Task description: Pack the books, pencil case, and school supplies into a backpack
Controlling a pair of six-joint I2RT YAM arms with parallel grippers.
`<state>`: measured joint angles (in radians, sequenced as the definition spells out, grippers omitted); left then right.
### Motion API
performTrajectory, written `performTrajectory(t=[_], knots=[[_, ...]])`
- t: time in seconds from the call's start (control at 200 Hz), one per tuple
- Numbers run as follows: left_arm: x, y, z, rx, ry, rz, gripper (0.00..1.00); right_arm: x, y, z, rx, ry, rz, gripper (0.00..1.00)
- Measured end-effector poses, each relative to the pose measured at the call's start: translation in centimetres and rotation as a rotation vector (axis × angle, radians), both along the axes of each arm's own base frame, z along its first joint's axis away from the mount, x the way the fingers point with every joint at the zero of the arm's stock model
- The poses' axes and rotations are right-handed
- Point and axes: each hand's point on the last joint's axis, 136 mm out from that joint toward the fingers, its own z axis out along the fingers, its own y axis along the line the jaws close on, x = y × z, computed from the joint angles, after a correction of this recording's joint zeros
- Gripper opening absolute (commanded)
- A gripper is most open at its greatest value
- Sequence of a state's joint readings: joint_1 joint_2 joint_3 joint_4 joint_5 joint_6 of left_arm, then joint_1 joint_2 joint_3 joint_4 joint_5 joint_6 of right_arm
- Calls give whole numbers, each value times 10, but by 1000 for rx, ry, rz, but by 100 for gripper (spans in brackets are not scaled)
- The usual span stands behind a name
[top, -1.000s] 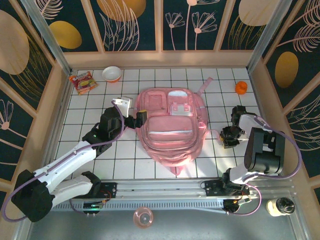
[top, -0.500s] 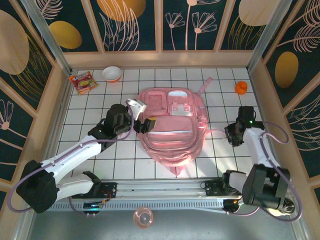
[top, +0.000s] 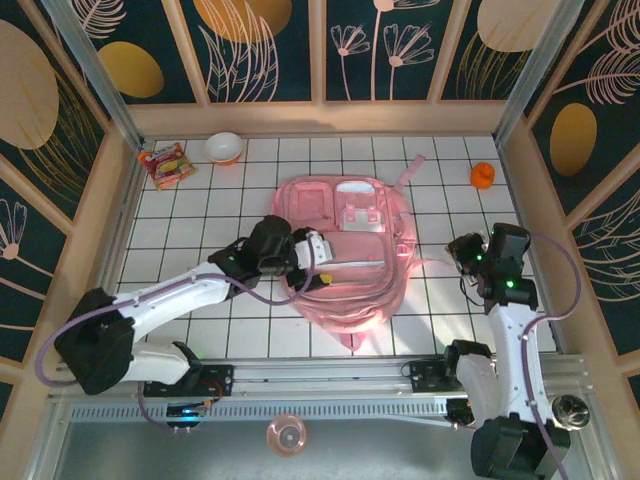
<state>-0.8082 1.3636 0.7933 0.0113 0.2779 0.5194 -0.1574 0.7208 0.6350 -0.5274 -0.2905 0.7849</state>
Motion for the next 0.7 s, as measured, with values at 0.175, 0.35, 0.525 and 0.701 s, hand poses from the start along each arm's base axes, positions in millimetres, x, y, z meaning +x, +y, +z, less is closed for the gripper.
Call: performTrajectory(t=[0.175,0.35,0.525,0.701], knots=[[-1,-6,-29,94,-28,-31,87,-2,13,20,-1,-133,84,0],[3,-12,-33,100,-51,-31,88,-4,24,24,10,-175,149,0],[-7,-19,-31,69,-19,-87,87,-4,30,26,15,-192,193,0],[-22,-21,-33,55,55,-136,84,-3,37,26,36,-212,228,0]])
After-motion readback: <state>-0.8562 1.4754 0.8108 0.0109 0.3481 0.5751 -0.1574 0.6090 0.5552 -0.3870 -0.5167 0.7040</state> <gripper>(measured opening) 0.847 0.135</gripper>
